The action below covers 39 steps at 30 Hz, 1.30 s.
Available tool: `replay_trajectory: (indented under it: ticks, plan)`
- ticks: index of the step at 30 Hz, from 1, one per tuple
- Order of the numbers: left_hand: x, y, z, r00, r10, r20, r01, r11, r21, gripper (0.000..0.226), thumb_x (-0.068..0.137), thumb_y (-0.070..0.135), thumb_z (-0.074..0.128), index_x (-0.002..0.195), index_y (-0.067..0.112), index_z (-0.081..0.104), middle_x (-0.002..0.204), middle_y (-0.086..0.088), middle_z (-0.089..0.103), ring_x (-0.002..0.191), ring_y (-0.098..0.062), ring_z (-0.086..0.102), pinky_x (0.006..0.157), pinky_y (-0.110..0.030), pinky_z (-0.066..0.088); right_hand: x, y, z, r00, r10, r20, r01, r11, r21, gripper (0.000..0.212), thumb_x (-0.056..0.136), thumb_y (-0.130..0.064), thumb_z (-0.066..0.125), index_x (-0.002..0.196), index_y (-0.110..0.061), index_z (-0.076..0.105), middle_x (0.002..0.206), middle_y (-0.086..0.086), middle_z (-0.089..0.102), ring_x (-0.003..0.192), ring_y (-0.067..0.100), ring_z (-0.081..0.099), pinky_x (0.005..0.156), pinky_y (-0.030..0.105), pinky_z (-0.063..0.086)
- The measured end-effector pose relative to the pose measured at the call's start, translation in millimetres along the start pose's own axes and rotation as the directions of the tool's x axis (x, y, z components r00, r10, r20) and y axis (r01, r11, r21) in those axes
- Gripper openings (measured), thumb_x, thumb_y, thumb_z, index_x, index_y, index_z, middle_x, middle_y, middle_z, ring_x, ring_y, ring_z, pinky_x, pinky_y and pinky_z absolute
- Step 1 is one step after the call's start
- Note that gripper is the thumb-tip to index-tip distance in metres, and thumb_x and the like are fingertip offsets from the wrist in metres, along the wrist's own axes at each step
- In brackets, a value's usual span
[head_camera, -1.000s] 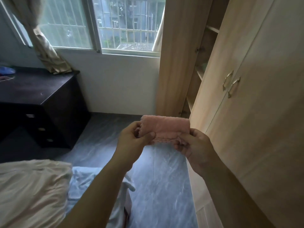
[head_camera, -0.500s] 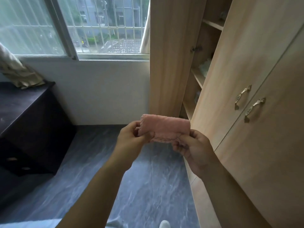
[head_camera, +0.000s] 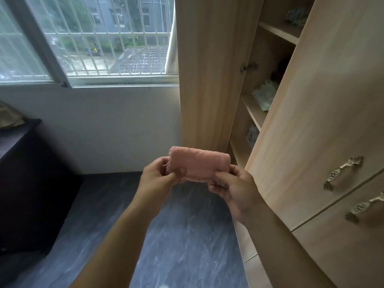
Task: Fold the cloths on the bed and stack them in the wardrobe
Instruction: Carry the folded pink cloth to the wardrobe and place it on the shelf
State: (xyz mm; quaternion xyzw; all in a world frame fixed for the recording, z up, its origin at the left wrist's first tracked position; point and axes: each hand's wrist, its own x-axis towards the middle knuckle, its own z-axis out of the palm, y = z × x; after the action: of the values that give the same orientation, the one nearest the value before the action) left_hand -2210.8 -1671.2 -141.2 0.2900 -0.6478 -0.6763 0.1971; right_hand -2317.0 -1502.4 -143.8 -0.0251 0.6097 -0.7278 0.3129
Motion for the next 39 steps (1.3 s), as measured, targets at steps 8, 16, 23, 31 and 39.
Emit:
replay_trajectory:
  ticks: [8,16,23,31,39]
  plan:
    - [148,-12,-22,0.995,-0.006,0.096,0.009,1.0,-0.024,0.02,0.091,-0.004,0.071,0.108,0.007,0.072,0.102,-0.02,0.077,0.097,-0.03,0.077,0.085,-0.035,0.063,113,-10,54,0.995,0.034,-0.092,-0.024,0.994,0.109,0.024,0.097,0.001,0.061,0.121,-0.002,0.059,0.103,0.021,0.067,0.077,0.024,0.071,0.07,0.033,0.061]
    - [285,4,-37,0.959,-0.034,0.281,0.015,0.998,0.069,0.023,0.088,0.0,0.071,0.105,0.016,0.073,0.094,-0.009,0.079,0.086,-0.019,0.075,0.08,-0.034,0.061,206,-27,103,0.97,0.034,-0.241,0.019,0.977,0.212,0.022,0.095,0.007,0.058,0.116,0.002,0.056,0.092,0.021,0.066,0.069,0.023,0.069,0.061,0.031,0.061]
    - [360,-9,-5,0.905,-0.137,0.402,0.132,0.99,0.04,0.027,0.094,-0.012,0.061,0.113,0.007,0.067,0.094,-0.01,0.078,0.086,-0.019,0.078,0.079,-0.029,0.062,275,-22,92,0.942,0.08,-0.327,0.003,0.97,0.243,0.028,0.095,0.006,0.059,0.122,0.002,0.055,0.099,0.023,0.065,0.071,0.023,0.071,0.066,0.033,0.062]
    - [438,-69,31,0.866,-0.294,0.405,0.243,0.954,0.174,0.026,0.093,-0.012,0.061,0.111,0.005,0.066,0.104,-0.02,0.077,0.094,-0.031,0.077,0.091,-0.042,0.059,368,23,64,0.895,0.223,-0.386,-0.095,0.941,0.324,0.026,0.093,0.01,0.055,0.12,0.008,0.054,0.083,0.017,0.059,0.066,0.023,0.069,0.065,0.034,0.062]
    - [501,-76,68,0.807,-0.352,0.473,0.278,0.935,0.222,0.028,0.095,-0.015,0.055,0.112,0.005,0.065,0.105,-0.022,0.076,0.095,-0.033,0.077,0.091,-0.042,0.06,421,13,47,0.85,0.266,-0.454,-0.085,0.921,0.38,0.022,0.092,0.012,0.055,0.113,0.004,0.052,0.09,0.018,0.058,0.074,0.027,0.071,0.075,0.041,0.063]
